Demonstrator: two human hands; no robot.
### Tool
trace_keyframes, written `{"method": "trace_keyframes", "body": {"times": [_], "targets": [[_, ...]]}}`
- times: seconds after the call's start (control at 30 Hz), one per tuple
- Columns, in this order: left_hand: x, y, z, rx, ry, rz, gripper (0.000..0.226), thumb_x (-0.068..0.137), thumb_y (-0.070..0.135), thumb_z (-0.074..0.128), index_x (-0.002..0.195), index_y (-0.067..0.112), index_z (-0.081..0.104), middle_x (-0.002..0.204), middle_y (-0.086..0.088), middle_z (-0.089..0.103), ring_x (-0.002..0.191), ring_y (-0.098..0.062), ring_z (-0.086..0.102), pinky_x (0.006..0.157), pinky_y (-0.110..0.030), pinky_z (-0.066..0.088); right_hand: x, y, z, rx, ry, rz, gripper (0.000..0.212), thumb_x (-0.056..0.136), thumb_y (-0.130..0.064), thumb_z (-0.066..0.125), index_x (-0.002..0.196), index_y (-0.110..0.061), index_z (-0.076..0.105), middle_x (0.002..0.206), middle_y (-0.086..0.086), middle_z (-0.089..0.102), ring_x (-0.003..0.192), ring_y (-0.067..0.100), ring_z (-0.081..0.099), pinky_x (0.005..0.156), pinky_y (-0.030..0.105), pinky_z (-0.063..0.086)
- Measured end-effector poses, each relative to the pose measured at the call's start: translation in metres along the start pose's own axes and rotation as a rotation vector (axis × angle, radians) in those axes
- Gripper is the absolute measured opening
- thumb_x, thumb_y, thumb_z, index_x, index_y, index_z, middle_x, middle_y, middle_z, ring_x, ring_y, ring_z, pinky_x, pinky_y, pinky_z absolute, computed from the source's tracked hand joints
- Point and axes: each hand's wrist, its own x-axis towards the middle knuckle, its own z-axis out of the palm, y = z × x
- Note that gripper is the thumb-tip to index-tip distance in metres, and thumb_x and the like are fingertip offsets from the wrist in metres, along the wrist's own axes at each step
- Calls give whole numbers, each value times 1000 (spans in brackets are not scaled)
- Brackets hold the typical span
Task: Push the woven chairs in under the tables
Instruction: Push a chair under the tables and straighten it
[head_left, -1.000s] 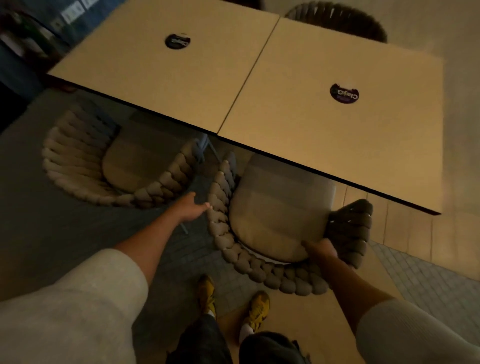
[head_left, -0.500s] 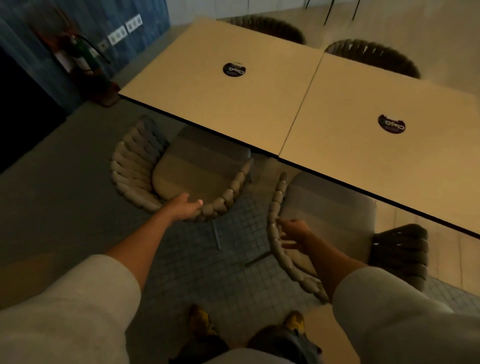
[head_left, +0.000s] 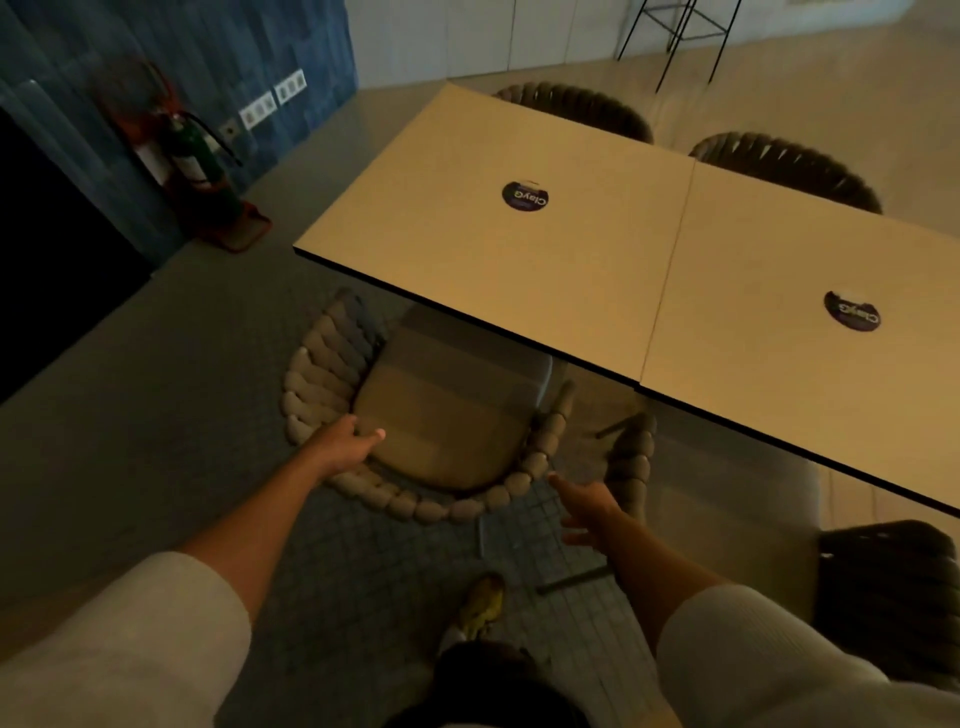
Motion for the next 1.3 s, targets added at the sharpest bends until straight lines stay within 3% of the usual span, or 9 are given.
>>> {"method": "trace_keyframes", "body": {"times": [0.13, 0.27, 0.37, 0.47, 0.67, 0.77, 0.97, 1.13, 1.3], "targets": [[12, -3, -34, 60, 19, -8, 53, 99, 33, 64, 141, 2, 52, 147, -6, 51, 129, -21, 54, 108, -32, 42, 23, -14, 31, 1, -27, 80, 82, 92, -52, 69, 151, -8, 33, 116, 11, 51, 103, 32, 62, 84, 50, 62], [39, -17, -63, 106, 101, -49, 53, 100, 26, 63, 145, 1, 51, 148, -19, 53, 134, -33, 53, 106, -32, 41, 38, -18, 69, -6, -15, 130, 68, 89, -51, 71, 137, -7, 51, 118, 13, 57, 98, 32, 63, 78, 48, 63], [76, -41, -78, 140, 132, -82, 71, 89, 44, 70, 143, 3, 50, 147, -23, 52, 132, -38, 53, 109, -40, 44, 31, -18, 89, -19, -9, 206, 41, 97, -39, 64, 114, -5, 51, 96, 13, 57, 82, 28, 61, 74, 43, 60], [117, -56, -89, 181, 165, -171, 88, 88, 36, 76, 153, -3, 32, 156, -28, 36, 142, -45, 39, 115, -46, 36, 47, -15, 108, 49, 77, 287, 58, 92, -37, 72, 125, 2, 47, 105, 18, 57, 79, 31, 61, 54, 39, 55], [193, -85, -95, 68, 27, -189, 83, 81, 15, 79, 147, -2, 31, 145, -25, 51, 129, -39, 55, 105, -41, 49, 89, -13, 157, 215, 280, 347, 100, 88, -44, 77, 155, -7, 14, 144, 26, 46, 114, 49, 61, 76, 59, 61], [220, -102, -88, 15, -70, -182, 73, 83, 8, 76, 139, 9, 29, 130, -16, 59, 113, -32, 63, 91, -48, 58, 93, -25, 169, 166, 389, 346, 95, 97, -30, 69, 157, 2, 3, 153, 29, 35, 134, 51, 46, 93, 50, 52], [226, -105, -89, 13, -69, -125, 83, 78, -2, 72, 147, 14, 28, 133, -16, 59, 114, -34, 64, 86, -55, 60, 111, 0, 174, 115, 399, 329, 84, 86, -43, 70, 151, -3, 34, 144, 26, 51, 125, 46, 56, 102, 53, 52], [225, -108, -91, -65, -102, -150, 71, 74, 0, 76, 130, 22, 38, 129, -11, 58, 111, -33, 65, 76, -65, 60, 136, 31, 174, 179, 472, 362, 96, 80, -42, 81, 151, -5, 27, 141, 29, 51, 123, 49, 58, 96, 61, 54], [225, -112, -88, -62, -108, -143, 67, 78, 0, 76, 131, 19, 39, 126, -8, 59, 111, -33, 65, 79, -64, 60, 113, 16, 176, 190, 509, 343, 83, 81, -39, 82, 141, -2, 38, 140, 31, 52, 122, 50, 58, 97, 60, 54]]}}
